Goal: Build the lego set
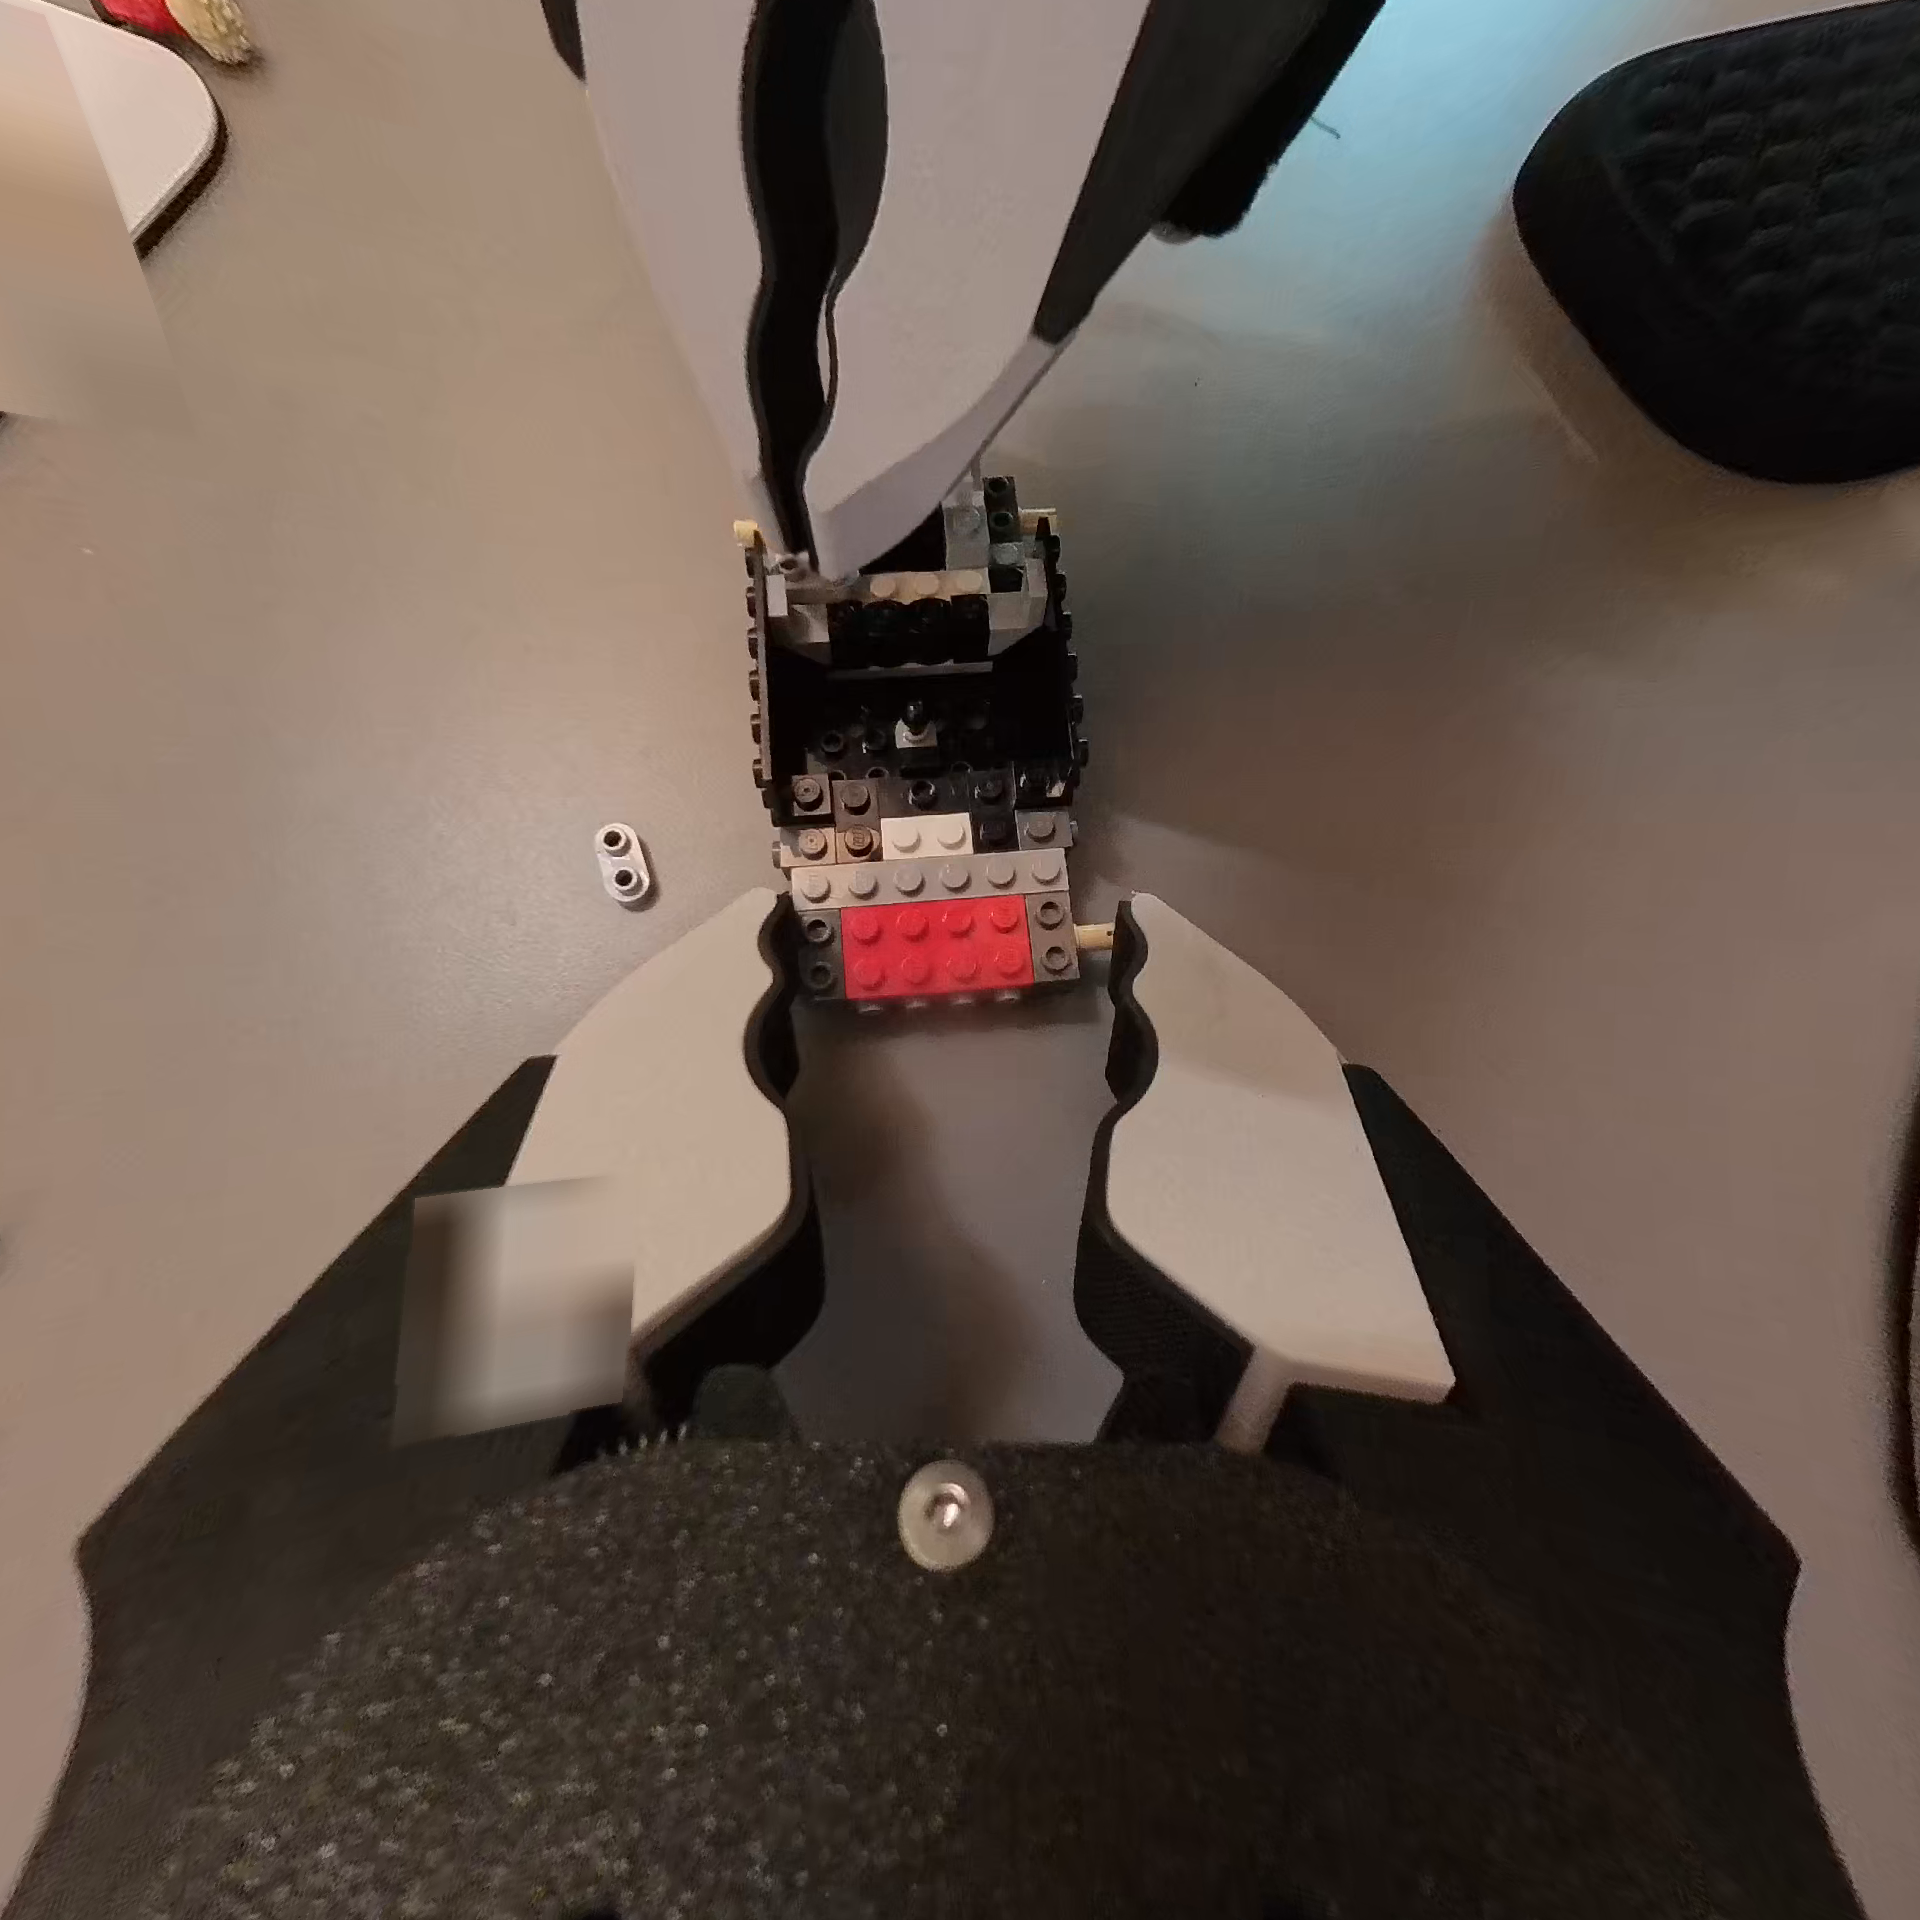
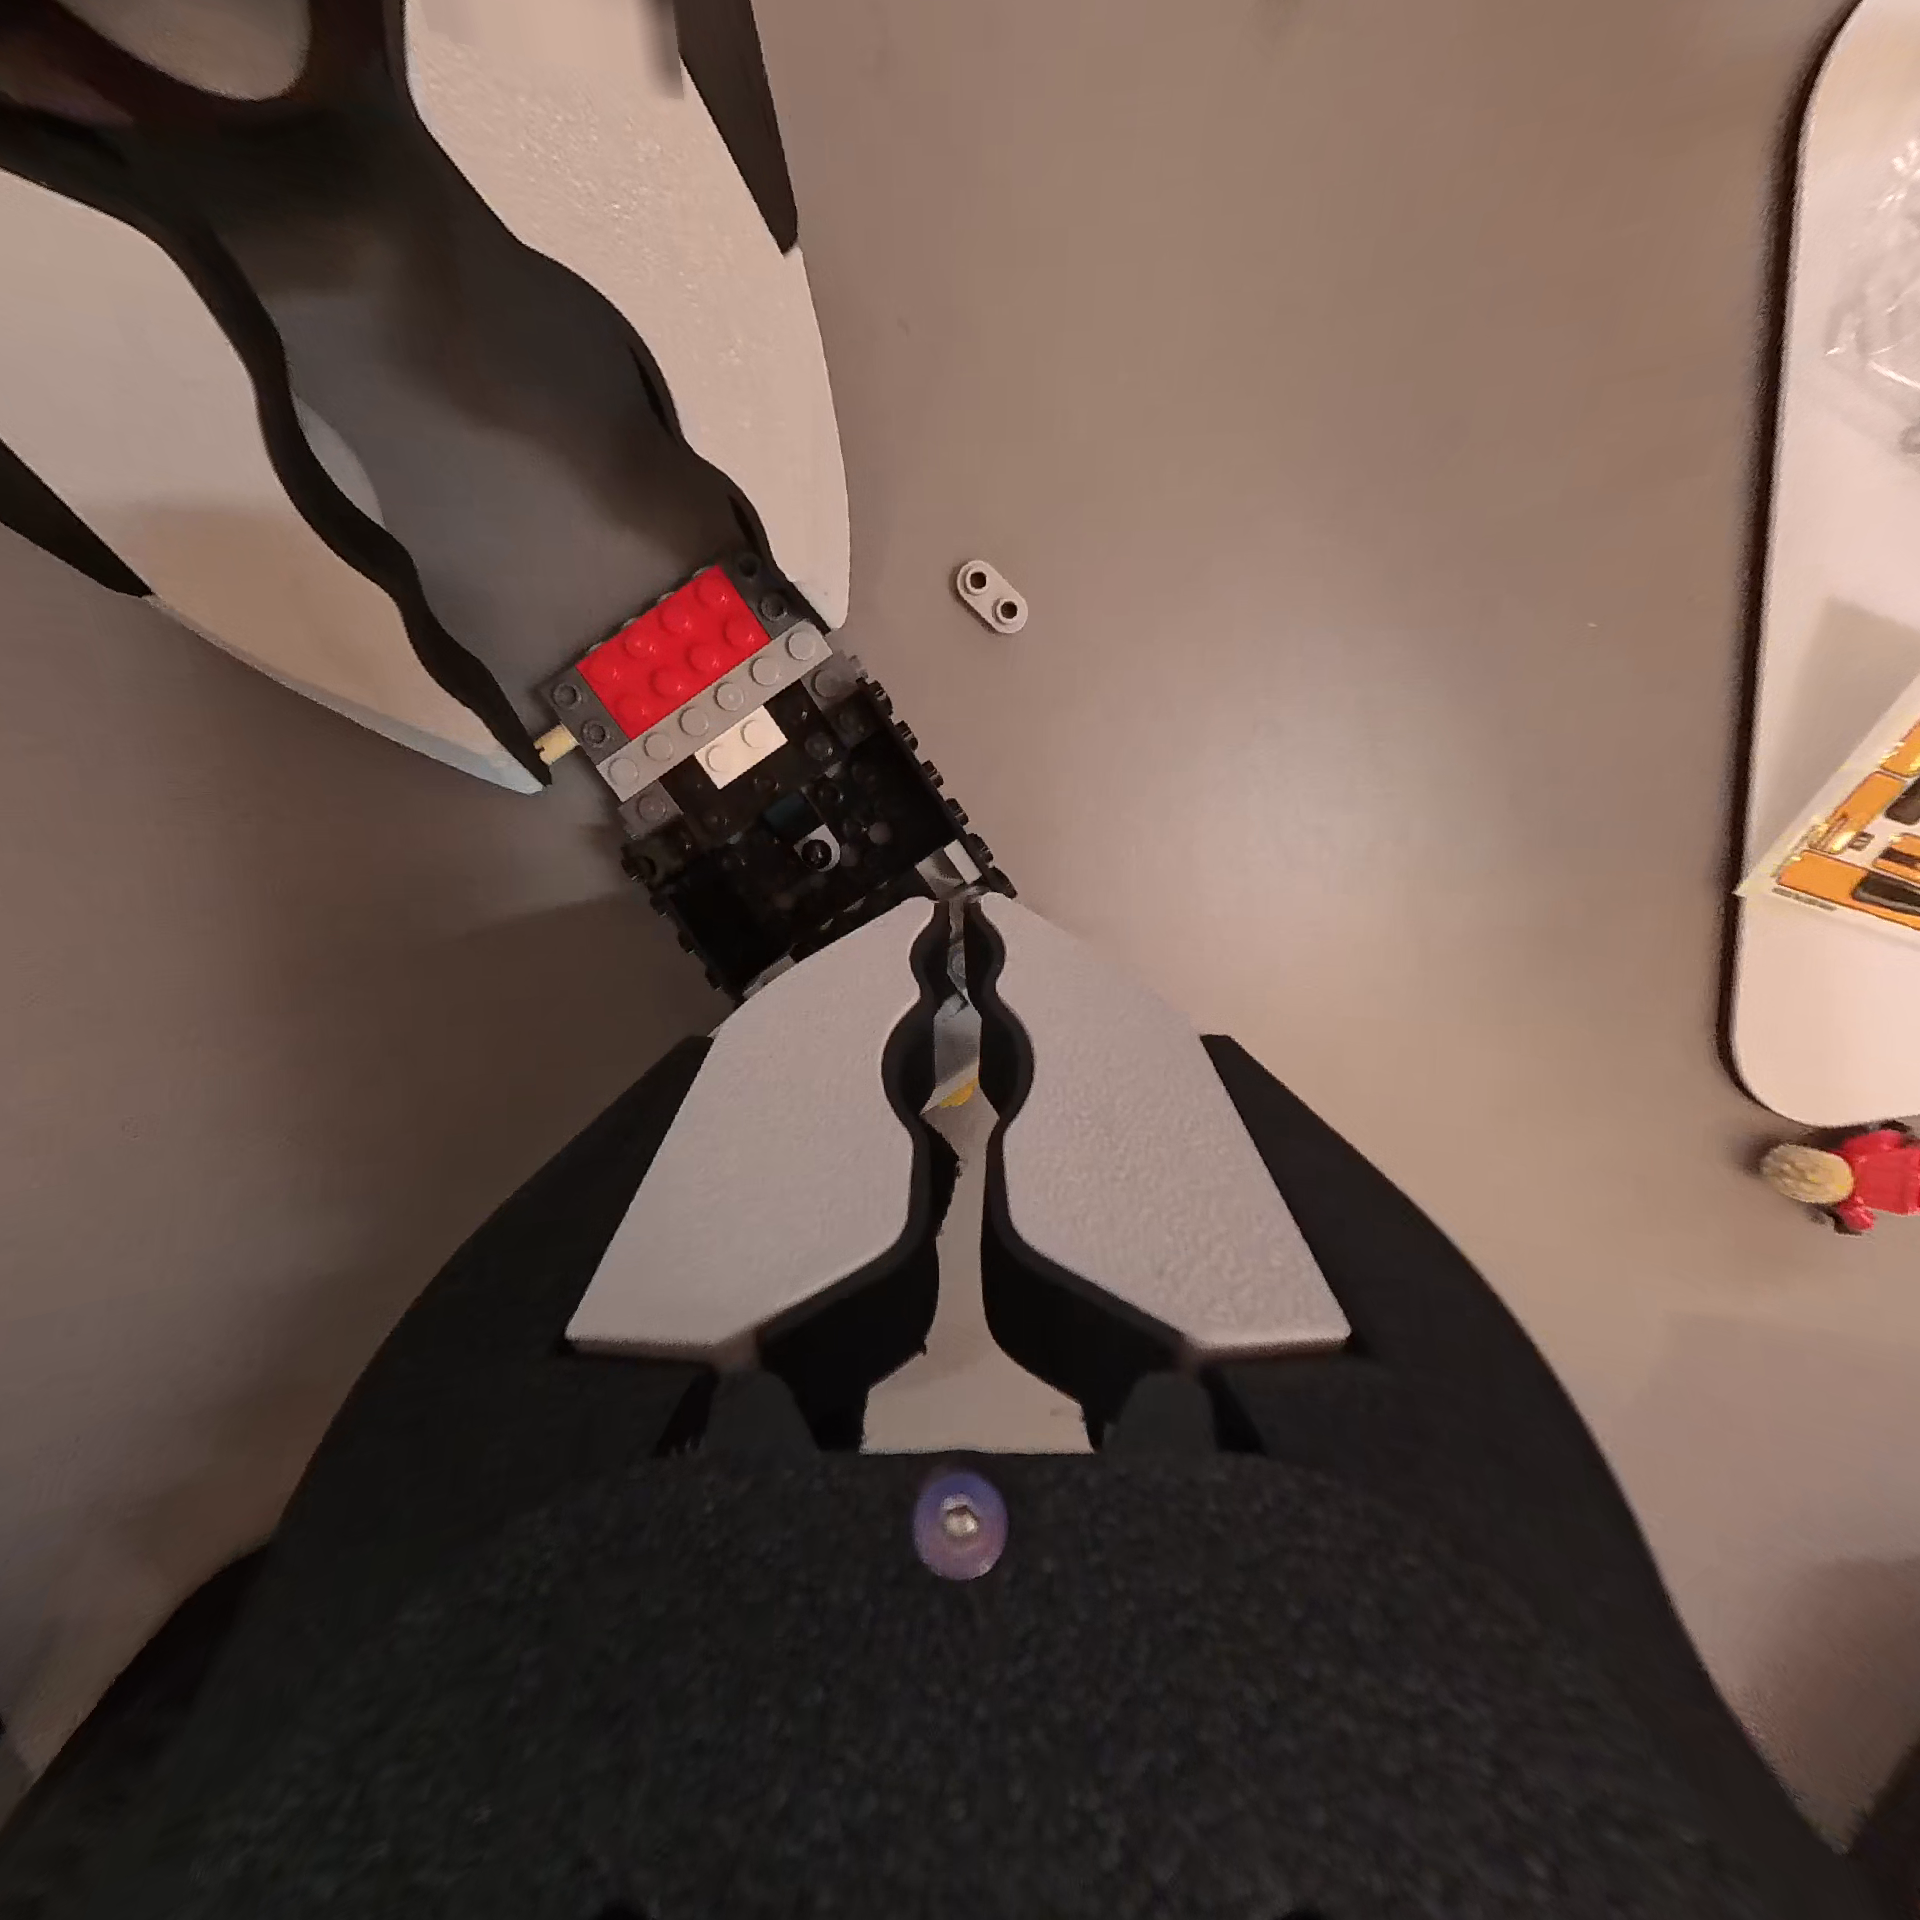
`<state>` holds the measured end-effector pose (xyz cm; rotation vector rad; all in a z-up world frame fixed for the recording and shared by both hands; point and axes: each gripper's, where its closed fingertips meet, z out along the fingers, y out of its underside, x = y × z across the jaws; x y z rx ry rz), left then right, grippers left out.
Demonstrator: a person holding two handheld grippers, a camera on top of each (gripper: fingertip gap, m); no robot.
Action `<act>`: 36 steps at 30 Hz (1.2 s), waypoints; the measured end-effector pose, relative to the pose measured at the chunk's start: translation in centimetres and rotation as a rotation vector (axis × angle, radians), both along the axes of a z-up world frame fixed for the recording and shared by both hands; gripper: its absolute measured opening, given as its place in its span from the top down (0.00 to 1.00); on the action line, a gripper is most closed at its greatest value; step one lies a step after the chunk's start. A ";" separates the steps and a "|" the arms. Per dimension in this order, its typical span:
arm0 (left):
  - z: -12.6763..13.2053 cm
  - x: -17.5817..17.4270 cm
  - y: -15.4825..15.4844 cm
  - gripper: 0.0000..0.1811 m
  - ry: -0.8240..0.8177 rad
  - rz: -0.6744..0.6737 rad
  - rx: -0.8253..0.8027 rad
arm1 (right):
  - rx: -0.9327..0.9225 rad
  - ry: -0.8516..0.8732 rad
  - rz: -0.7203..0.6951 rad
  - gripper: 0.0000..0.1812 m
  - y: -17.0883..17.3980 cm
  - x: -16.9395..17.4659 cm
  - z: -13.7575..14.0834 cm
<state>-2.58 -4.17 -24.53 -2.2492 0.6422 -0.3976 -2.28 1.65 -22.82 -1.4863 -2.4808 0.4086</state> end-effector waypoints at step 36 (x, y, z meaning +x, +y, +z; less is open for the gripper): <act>0.0 0.0 0.0 0.68 -0.006 -0.001 -0.003 | -0.126 -0.070 -0.007 1.00 -0.2 0.1 -0.2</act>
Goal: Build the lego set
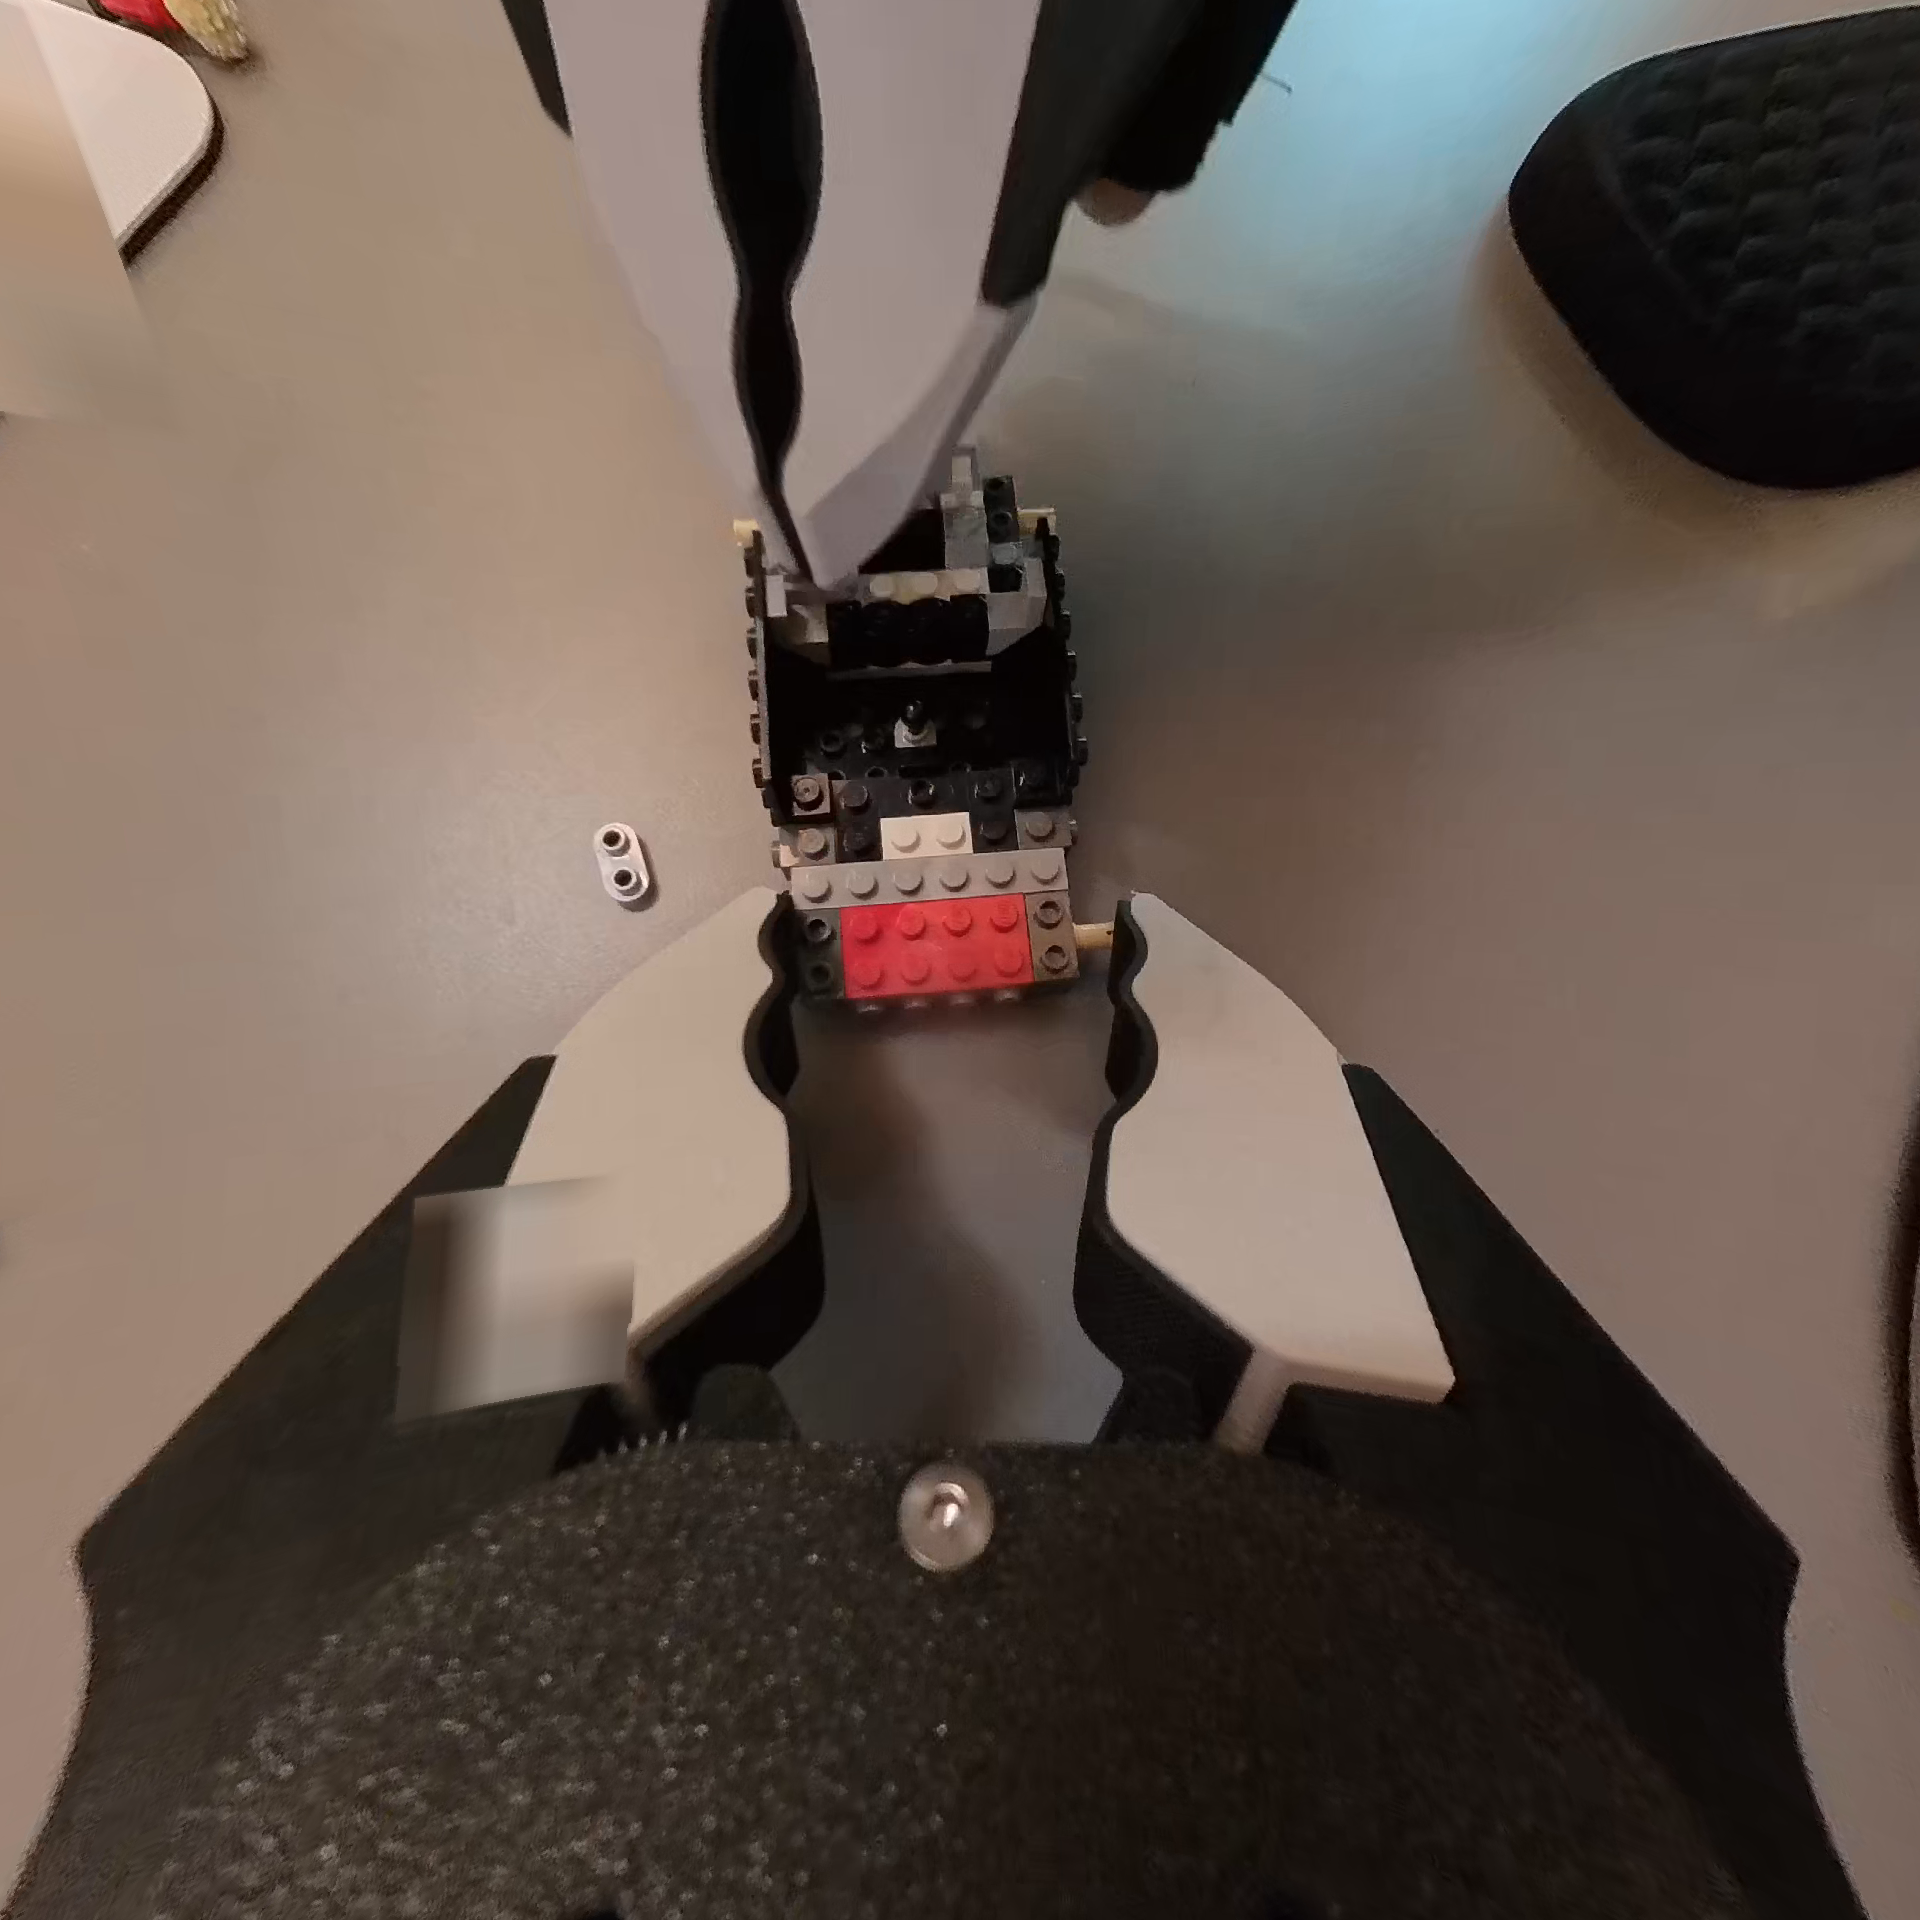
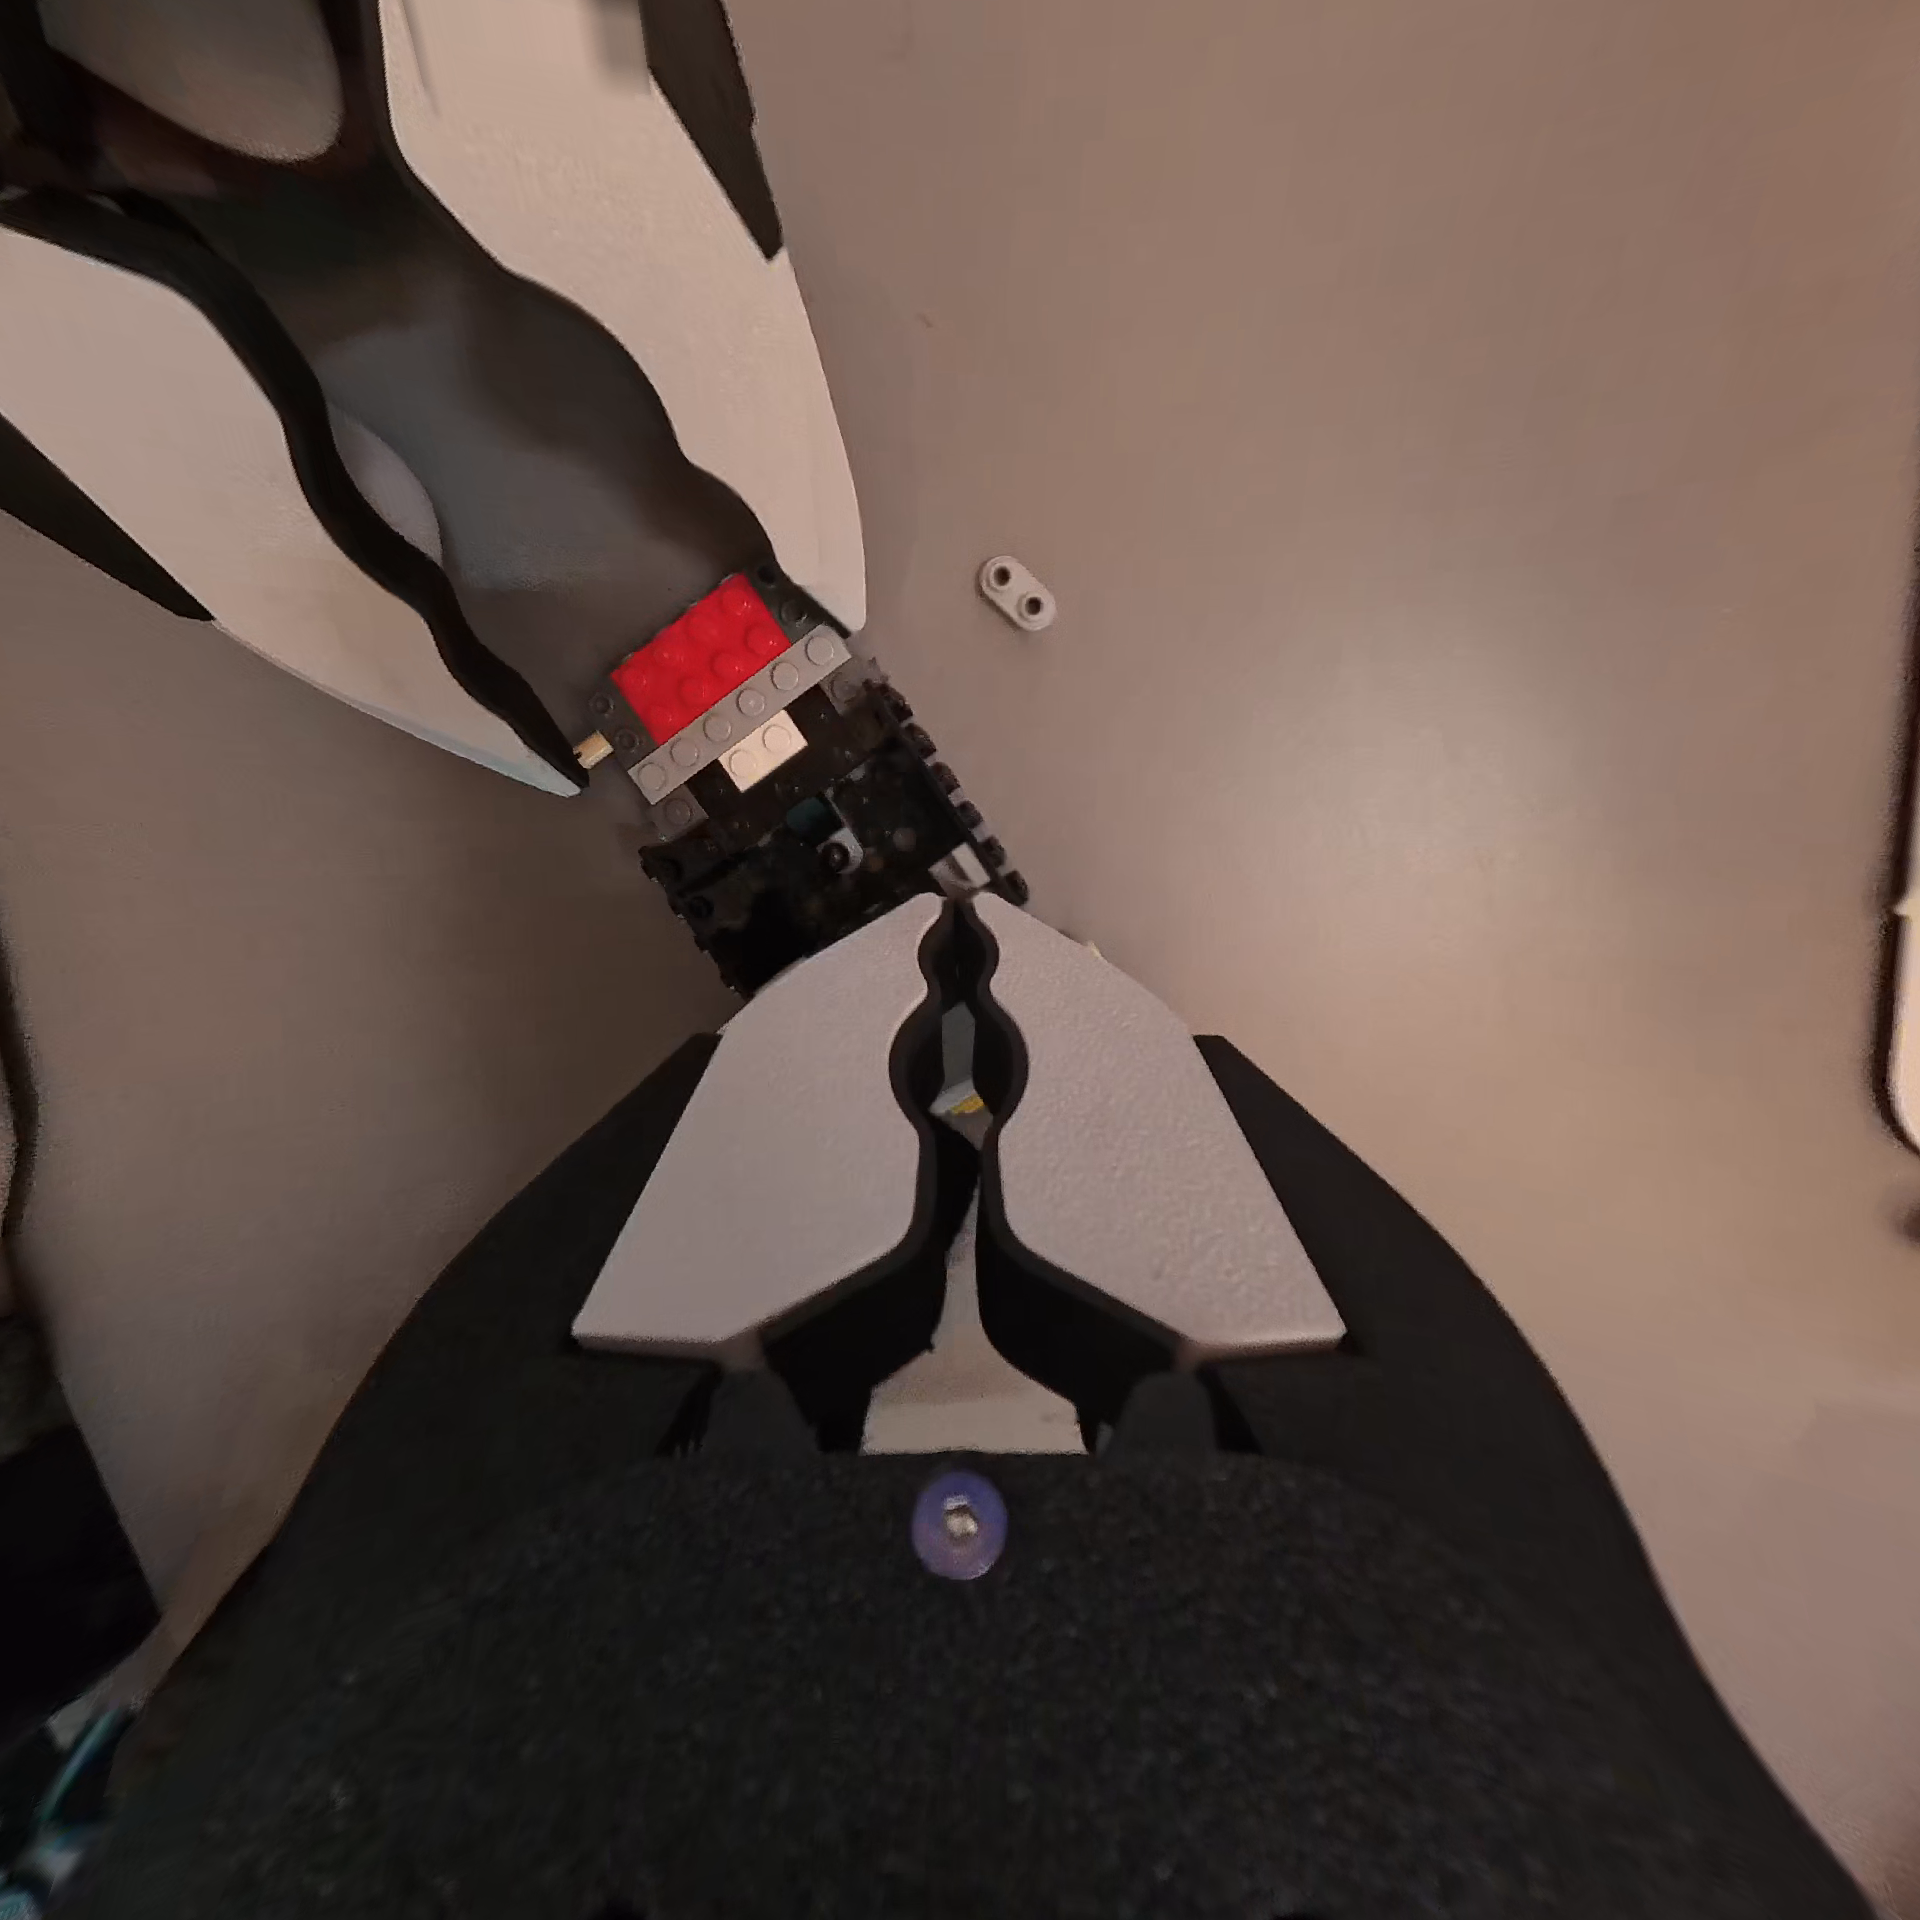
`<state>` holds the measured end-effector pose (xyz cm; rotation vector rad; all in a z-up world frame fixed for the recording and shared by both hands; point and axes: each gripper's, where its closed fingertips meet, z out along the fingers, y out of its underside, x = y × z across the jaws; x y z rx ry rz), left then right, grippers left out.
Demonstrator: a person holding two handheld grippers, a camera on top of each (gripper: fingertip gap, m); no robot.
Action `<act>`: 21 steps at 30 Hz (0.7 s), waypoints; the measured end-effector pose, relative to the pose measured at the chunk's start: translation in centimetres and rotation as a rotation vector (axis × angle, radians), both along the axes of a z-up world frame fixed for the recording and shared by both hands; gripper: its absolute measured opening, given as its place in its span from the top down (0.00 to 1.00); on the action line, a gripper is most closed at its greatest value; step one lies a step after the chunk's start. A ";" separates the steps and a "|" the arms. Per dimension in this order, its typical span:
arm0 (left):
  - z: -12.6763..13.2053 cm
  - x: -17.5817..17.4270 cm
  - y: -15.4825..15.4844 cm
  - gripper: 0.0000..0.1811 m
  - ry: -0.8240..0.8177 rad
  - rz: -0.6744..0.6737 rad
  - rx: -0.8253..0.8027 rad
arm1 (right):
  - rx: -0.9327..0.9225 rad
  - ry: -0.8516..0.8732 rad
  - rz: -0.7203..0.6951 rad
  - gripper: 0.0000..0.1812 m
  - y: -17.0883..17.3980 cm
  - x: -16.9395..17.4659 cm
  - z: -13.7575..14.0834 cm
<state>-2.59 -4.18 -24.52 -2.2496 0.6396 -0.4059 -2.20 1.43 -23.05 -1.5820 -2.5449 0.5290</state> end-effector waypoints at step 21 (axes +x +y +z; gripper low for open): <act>0.0 0.0 0.0 0.69 0.001 -0.007 0.003 | 0.199 0.054 0.264 0.93 0.1 0.3 0.3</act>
